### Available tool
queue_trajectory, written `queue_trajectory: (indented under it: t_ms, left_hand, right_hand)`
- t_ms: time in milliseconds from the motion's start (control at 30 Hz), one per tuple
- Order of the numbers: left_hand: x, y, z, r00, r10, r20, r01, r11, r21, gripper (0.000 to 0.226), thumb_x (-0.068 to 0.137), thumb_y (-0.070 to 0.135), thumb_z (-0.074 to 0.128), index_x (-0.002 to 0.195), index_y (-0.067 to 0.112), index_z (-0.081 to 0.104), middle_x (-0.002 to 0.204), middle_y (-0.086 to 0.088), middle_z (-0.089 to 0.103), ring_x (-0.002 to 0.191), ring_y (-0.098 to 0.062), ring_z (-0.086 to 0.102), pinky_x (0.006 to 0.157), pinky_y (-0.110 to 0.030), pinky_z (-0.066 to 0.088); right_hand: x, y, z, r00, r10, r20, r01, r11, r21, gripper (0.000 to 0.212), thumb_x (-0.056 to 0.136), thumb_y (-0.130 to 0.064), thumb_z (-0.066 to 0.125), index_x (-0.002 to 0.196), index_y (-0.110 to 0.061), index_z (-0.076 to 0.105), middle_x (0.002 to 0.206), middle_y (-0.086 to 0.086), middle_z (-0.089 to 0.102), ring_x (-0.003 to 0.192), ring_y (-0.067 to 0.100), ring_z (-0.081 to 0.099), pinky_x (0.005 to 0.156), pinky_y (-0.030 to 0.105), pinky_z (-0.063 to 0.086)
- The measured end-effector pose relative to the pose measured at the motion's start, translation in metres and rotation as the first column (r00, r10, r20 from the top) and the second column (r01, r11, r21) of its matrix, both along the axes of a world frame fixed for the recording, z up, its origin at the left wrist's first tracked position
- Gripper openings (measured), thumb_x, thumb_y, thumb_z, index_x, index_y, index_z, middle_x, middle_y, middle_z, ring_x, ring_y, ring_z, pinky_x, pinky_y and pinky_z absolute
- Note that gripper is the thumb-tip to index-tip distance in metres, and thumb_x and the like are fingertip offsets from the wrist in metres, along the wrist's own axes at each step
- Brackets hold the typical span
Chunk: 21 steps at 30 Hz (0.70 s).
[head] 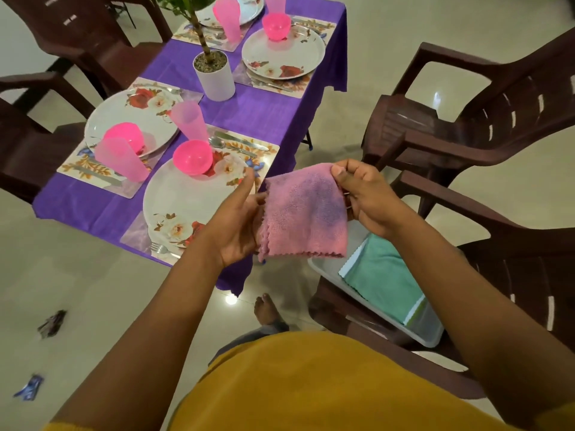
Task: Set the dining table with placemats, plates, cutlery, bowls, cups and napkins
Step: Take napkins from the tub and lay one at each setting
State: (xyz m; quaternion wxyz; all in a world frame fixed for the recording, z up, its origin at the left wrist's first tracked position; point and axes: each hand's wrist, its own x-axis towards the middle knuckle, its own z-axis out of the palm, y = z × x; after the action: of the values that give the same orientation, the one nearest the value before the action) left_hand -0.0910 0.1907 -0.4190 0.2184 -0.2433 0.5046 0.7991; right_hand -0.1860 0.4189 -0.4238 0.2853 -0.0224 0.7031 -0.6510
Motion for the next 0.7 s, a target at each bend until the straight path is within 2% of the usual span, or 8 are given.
queue_trajectory:
  t_ms: [33, 100, 200, 267, 333, 400, 533, 700]
  left_hand:
    - [-0.001, -0.003, -0.004, 0.999, -0.024, 0.026, 0.023, 0.999, 0.048, 0.083, 0.091, 0.077, 0.049, 0.134, 0.009, 0.068, 0.131, -0.021, 0.066, 0.115, -0.035, 0.063, 0.098, -0.043, 0.053]
    - [-0.008, -0.013, -0.010, 1.000, -0.013, 0.027, 0.011, 0.997, 0.080, 0.083, 0.089, 0.075, 0.060, 0.138, 0.008, 0.065, 0.124, -0.019, 0.065, 0.109, -0.030, 0.063, 0.087, -0.037, 0.055]
    - [-0.024, -0.034, -0.018, 0.997, 0.067, -0.030, -0.067, 0.998, 0.013, 0.064, 0.087, 0.045, 0.080, 0.142, 0.016, 0.062, 0.130, -0.015, 0.067, 0.117, -0.030, 0.065, 0.092, -0.043, 0.057]
    - [-0.038, -0.048, -0.020, 0.997, 0.038, -0.070, -0.041, 0.998, -0.043, 0.052, 0.091, 0.030, 0.078, 0.139, 0.014, 0.064, 0.125, -0.012, 0.069, 0.113, -0.028, 0.063, 0.091, -0.040, 0.055]
    - [-0.050, -0.061, -0.021, 0.995, 0.053, -0.085, -0.059, 0.995, -0.077, 0.039, 0.096, 0.020, 0.072, 0.134, 0.014, 0.068, 0.120, -0.009, 0.072, 0.105, -0.024, 0.066, 0.082, -0.035, 0.059]
    - [-0.060, -0.074, -0.022, 0.992, 0.091, -0.091, -0.098, 0.992, -0.080, 0.033, 0.097, 0.014, 0.070, 0.130, 0.015, 0.069, 0.115, -0.006, 0.074, 0.098, -0.021, 0.068, 0.080, -0.034, 0.061]
    - [-0.074, -0.097, -0.029, 0.989, 0.083, -0.122, -0.097, 0.988, -0.118, 0.040, 0.095, 0.008, 0.072, 0.133, 0.016, 0.065, 0.121, -0.006, 0.075, 0.105, -0.026, 0.073, 0.087, -0.040, 0.063]
    - [-0.084, -0.127, -0.039, 0.992, 0.112, -0.061, -0.119, 0.986, -0.119, 0.050, 0.088, 0.011, 0.077, 0.136, 0.012, 0.065, 0.130, -0.011, 0.072, 0.121, -0.034, 0.068, 0.092, -0.044, 0.061]
  right_hand:
    - [-0.002, -0.005, -0.001, 1.000, -0.002, 0.013, 0.002, 1.000, 0.013, 0.032, 0.108, -0.037, 0.047, 0.123, -0.012, 0.061, 0.111, 0.008, 0.066, 0.099, 0.027, 0.066, 0.083, 0.046, 0.060]
    - [-0.008, -0.016, -0.001, 1.000, 0.003, 0.028, -0.004, 0.999, 0.037, 0.029, 0.108, -0.038, 0.048, 0.120, -0.015, 0.061, 0.108, 0.005, 0.065, 0.096, 0.025, 0.065, 0.082, 0.045, 0.060]
    - [-0.021, -0.027, -0.003, 0.997, 0.021, 0.080, -0.023, 1.000, 0.016, 0.022, 0.102, -0.036, 0.061, 0.118, -0.021, 0.060, 0.106, 0.004, 0.064, 0.089, 0.021, 0.064, 0.073, 0.039, 0.058]
    - [-0.029, -0.034, -0.005, 0.986, 0.021, 0.165, -0.012, 0.998, -0.055, 0.039, 0.095, -0.026, 0.072, 0.130, -0.022, 0.055, 0.114, 0.008, 0.068, 0.092, 0.023, 0.069, 0.078, 0.043, 0.060]
    - [-0.036, -0.045, -0.010, 0.969, -0.011, 0.246, 0.044, 0.991, -0.130, 0.060, 0.086, -0.020, 0.078, 0.139, -0.020, 0.049, 0.122, 0.012, 0.071, 0.101, 0.026, 0.074, 0.083, 0.043, 0.063]
    - [-0.040, -0.057, -0.016, 0.949, -0.031, 0.314, 0.094, 0.978, -0.187, 0.065, 0.082, -0.018, 0.080, 0.140, -0.012, 0.051, 0.124, 0.015, 0.071, 0.107, 0.027, 0.073, 0.085, 0.039, 0.062]
    - [-0.051, -0.079, -0.033, 0.938, -0.017, 0.346, 0.072, 0.987, -0.146, 0.047, 0.083, -0.011, 0.079, 0.126, 0.002, 0.065, 0.118, 0.016, 0.075, 0.111, 0.029, 0.072, 0.087, 0.037, 0.062]
    - [-0.067, -0.102, -0.039, 0.964, -0.049, 0.261, 0.060, 0.998, -0.035, 0.033, 0.089, -0.007, 0.076, 0.121, -0.003, 0.066, 0.103, 0.012, 0.077, 0.091, 0.025, 0.075, 0.081, 0.042, 0.064]
